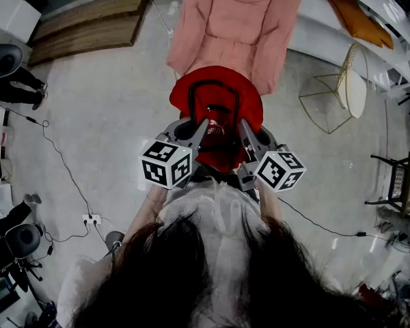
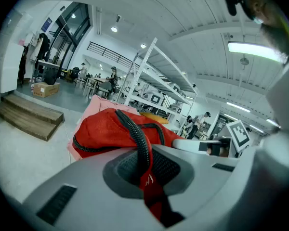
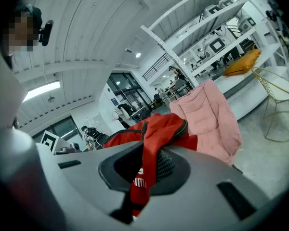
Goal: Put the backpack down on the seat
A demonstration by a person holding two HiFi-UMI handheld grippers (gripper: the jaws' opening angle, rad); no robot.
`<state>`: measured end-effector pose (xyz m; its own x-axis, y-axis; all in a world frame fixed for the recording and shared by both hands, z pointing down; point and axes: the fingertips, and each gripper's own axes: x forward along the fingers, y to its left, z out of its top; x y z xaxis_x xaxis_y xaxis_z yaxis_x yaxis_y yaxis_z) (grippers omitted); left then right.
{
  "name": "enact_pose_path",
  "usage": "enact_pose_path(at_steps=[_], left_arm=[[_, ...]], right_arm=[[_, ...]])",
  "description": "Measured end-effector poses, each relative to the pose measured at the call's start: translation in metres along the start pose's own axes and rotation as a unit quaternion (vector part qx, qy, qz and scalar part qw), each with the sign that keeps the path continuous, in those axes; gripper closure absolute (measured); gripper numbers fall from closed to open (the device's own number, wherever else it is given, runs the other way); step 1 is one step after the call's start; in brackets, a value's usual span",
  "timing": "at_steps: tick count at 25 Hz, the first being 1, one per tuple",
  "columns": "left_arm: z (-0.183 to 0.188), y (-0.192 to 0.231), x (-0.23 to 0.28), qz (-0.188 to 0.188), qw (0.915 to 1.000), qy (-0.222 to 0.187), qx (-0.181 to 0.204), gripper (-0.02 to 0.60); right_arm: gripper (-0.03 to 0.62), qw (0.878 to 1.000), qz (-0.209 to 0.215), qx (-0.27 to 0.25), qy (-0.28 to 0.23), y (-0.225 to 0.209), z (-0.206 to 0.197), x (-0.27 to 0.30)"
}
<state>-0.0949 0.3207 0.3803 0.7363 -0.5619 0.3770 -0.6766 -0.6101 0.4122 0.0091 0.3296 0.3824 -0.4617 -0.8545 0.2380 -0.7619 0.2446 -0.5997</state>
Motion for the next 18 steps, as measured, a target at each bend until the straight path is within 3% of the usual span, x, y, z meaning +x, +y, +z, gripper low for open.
enact_pose_path(at_steps=[18], left_arm=[[0.005, 0.026, -0.002, -0.027, 0.9996, 0.011, 0.005, 0.541]], right_arm=[[0.549, 0.999, -0.019, 0.015, -0.022, 0.007, -0.007, 0.02]])
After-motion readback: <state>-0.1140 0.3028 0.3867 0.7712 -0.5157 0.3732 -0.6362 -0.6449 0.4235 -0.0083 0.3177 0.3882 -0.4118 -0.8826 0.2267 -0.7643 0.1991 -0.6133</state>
